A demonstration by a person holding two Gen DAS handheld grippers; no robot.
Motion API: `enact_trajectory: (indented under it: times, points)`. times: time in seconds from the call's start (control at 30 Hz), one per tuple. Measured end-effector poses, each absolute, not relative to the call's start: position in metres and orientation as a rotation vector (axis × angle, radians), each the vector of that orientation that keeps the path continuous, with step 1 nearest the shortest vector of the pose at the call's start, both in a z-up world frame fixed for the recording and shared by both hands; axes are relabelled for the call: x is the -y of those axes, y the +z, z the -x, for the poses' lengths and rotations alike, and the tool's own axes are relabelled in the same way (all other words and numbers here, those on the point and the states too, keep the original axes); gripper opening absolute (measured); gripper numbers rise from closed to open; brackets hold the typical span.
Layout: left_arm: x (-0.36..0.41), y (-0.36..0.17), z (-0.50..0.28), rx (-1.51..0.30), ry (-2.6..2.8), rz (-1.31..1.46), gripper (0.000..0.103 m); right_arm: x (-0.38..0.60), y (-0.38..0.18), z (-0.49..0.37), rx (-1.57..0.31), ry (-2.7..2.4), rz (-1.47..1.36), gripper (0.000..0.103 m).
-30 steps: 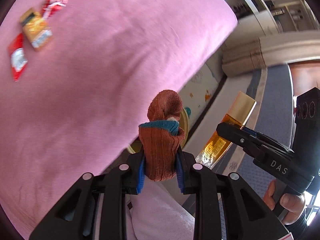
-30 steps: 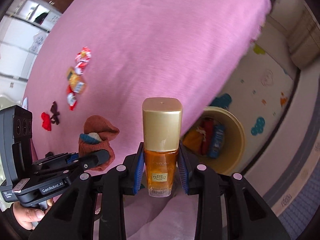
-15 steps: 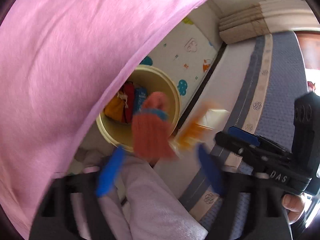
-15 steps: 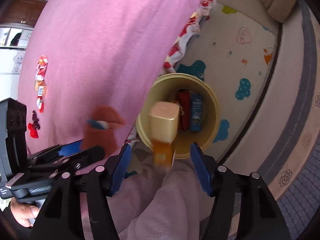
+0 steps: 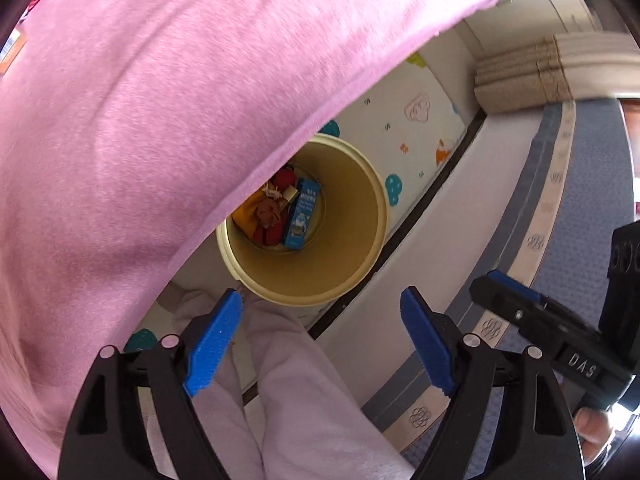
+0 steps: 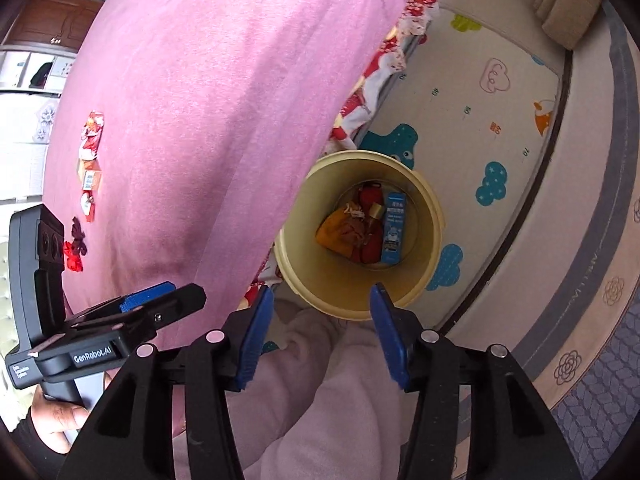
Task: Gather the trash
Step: 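Bring both open tools back over the remaining items on the bed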
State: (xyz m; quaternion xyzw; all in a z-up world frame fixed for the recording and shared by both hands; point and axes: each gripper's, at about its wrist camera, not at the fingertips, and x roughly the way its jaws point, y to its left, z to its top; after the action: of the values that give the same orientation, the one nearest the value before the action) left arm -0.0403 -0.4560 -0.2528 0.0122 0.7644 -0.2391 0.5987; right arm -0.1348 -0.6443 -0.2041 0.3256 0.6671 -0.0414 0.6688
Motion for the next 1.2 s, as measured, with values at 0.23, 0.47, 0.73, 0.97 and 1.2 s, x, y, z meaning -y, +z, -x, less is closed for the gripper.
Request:
enact_trajectory:
  times: [0.23, 0.47, 0.73, 0.97, 1.2]
  points:
    - [0.422, -0.231, 0.018, -1.725, -0.541, 0.040, 0.081, 0.607, -0.184, 0.099, -1.503, -0.014, -0.656, 0.050]
    - [0.335, -0.206, -0.021, -1.665, -0.423, 0.168, 0.081, 0.535, -0.157, 0.040, -1.491, 0.105, -0.559, 0.048]
    - [0.202, -0.171, -0.041, -1.552, -0.227, 0.343, 0.081, 0.427, -0.131, -0.029, -1.465, 0.268, -0.426, 0.048]
    - [0.111, -0.161, -0.061, -1.479, -0.102, 0.438, 0.081, 0.354, -0.113, -0.073, -1.425, 0.346, -0.376, 0.048]
    - [0.058, -0.158, -0.083, -1.435, -0.013, 0.502, 0.081, 0.309, -0.115, -0.104, -1.429, 0.400, -0.318, 0.048]
